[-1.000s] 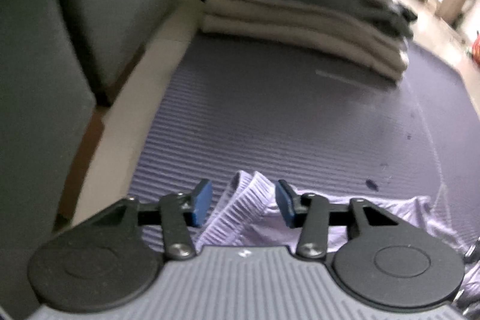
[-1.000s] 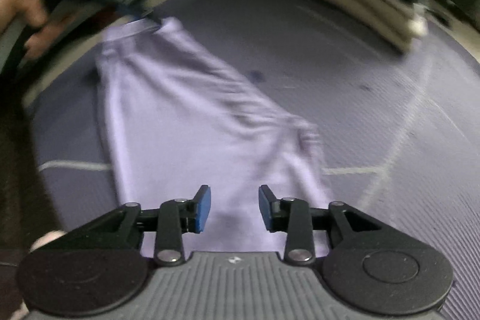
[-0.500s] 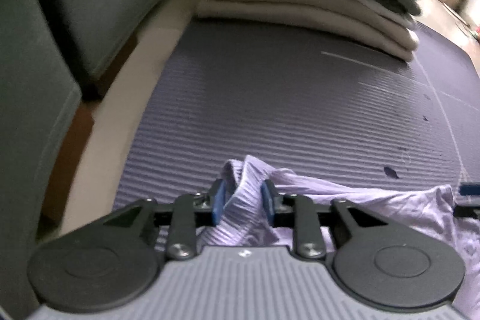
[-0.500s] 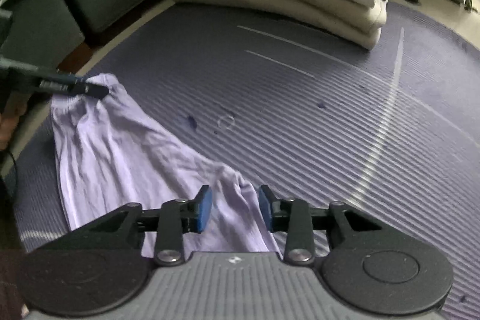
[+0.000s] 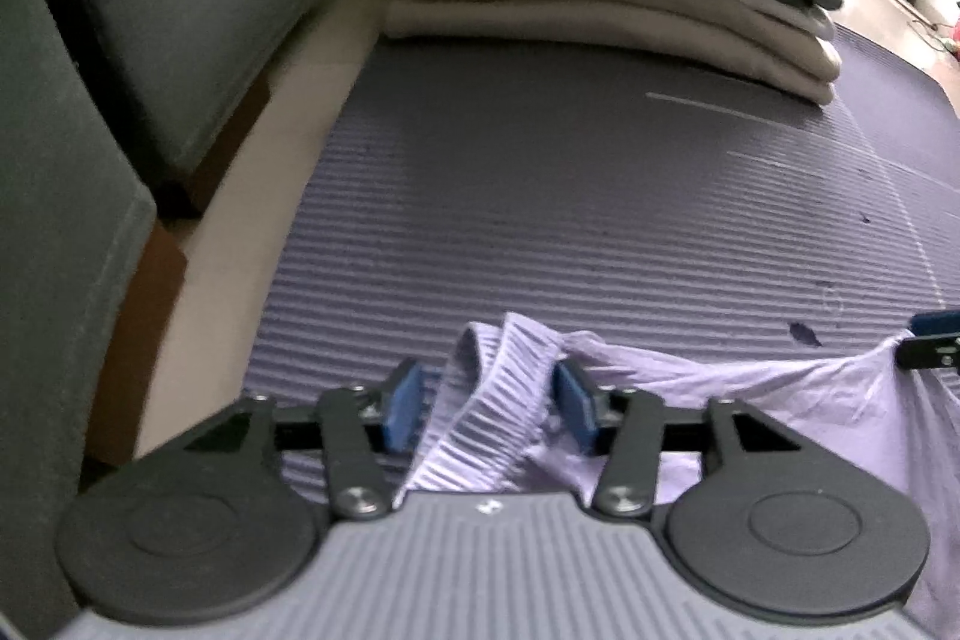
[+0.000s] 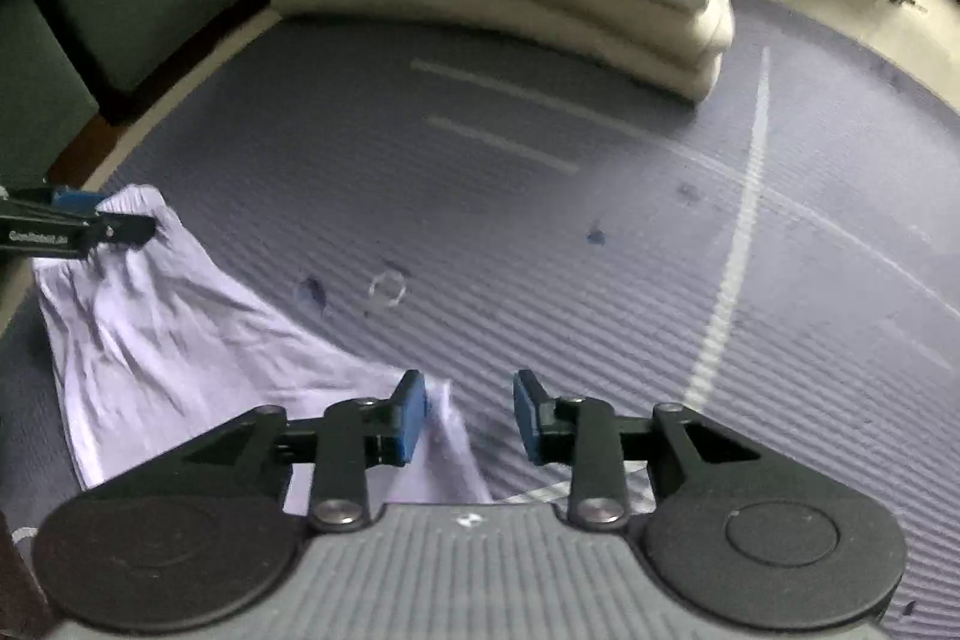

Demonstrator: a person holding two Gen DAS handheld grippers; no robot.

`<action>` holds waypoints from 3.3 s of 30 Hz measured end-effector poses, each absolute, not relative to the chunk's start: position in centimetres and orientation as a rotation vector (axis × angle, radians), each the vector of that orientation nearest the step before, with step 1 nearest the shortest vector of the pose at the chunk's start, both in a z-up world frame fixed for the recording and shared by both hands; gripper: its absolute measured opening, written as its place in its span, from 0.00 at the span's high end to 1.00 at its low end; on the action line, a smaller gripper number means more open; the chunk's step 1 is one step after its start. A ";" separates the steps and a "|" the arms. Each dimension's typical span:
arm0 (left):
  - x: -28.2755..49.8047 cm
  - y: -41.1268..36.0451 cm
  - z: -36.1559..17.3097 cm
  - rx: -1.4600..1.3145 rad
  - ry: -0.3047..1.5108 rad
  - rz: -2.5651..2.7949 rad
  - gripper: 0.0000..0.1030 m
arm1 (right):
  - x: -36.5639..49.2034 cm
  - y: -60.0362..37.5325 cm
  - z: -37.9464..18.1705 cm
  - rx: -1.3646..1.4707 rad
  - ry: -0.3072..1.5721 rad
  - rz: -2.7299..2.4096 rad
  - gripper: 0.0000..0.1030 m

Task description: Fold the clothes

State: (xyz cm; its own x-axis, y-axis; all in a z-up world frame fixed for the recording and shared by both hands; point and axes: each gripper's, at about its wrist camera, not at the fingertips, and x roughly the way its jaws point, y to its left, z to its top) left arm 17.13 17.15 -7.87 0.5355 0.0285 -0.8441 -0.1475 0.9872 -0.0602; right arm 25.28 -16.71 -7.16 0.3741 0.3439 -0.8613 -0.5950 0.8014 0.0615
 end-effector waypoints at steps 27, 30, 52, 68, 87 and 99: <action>13.7 9.1 -5.1 0.097 0.956 -0.004 0.04 | 14.3 -43.4 -4.5 -0.340 1.302 0.184 0.37; 13.2 7.4 -5.2 0.151 0.972 -0.023 0.01 | 12.7 -46.0 -4.5 -0.321 1.317 0.152 0.34; 11.6 1.6 -6.9 0.276 1.039 -0.119 0.00 | 8.6 -57.0 -7.2 -0.066 1.334 -0.031 0.38; 10.9 -0.9 -7.4 0.329 1.039 -0.181 0.00 | 8.4 -56.7 -8.4 0.058 1.336 0.025 0.90; 10.2 -11.4 -8.2 -0.368 1.148 -0.806 0.03 | 10.8 -52.9 -5.3 0.101 1.343 0.161 0.98; 7.2 -24.6 -9.9 -0.399 1.164 -0.989 0.04 | 11.6 -51.0 -4.9 0.201 1.415 0.215 0.98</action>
State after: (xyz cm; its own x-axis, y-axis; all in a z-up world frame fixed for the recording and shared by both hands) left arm 7.24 -24.56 -9.93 0.0564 -0.8143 -0.5776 0.4383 0.5400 -0.7185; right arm 11.58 -50.97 -4.87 0.1425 0.2664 -0.9533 -0.0288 0.9638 0.2651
